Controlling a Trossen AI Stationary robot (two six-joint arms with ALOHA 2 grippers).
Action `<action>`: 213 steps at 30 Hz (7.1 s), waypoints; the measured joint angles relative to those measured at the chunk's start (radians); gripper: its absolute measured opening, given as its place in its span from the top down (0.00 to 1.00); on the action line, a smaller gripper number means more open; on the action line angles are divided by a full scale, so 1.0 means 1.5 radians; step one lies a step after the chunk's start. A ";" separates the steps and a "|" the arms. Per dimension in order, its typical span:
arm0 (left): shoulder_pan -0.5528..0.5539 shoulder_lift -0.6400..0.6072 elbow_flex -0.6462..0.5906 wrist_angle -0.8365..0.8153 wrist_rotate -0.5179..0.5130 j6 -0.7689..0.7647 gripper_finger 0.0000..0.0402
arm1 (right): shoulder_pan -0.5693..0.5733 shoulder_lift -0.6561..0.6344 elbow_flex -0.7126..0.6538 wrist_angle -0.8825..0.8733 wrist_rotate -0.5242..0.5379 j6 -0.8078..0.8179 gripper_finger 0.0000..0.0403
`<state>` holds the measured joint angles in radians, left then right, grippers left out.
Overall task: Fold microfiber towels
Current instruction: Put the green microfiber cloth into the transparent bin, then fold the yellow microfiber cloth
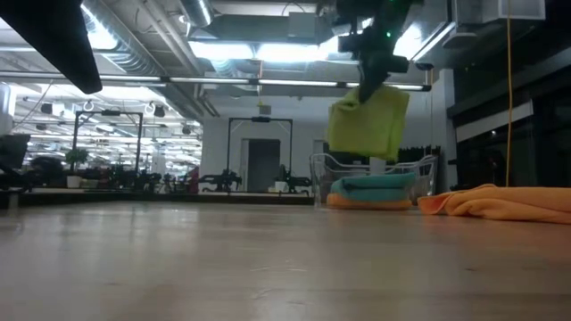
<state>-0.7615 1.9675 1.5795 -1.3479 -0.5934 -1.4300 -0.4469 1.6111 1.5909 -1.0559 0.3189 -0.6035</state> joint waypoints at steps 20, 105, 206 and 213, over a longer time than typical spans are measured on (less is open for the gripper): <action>0.032 0.000 0.000 -0.001 -0.001 0.000 0.55 | -0.221 0.106 0.000 0.062 -0.141 -0.273 0.97; 0.066 0.000 0.000 -0.001 -0.012 0.001 0.55 | -0.169 0.158 -0.084 -0.009 -0.287 0.138 0.46; 0.066 0.001 0.000 0.008 -0.057 0.035 0.55 | 0.336 -0.195 -0.758 0.735 -0.383 0.759 0.46; 0.067 0.002 0.000 0.015 -0.057 0.035 0.55 | 0.456 -0.208 -0.692 0.876 -0.414 0.676 0.46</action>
<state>-0.6613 1.9697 1.5795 -1.3256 -0.6785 -1.3773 0.2369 1.2987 0.5529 0.2588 -0.3018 0.4104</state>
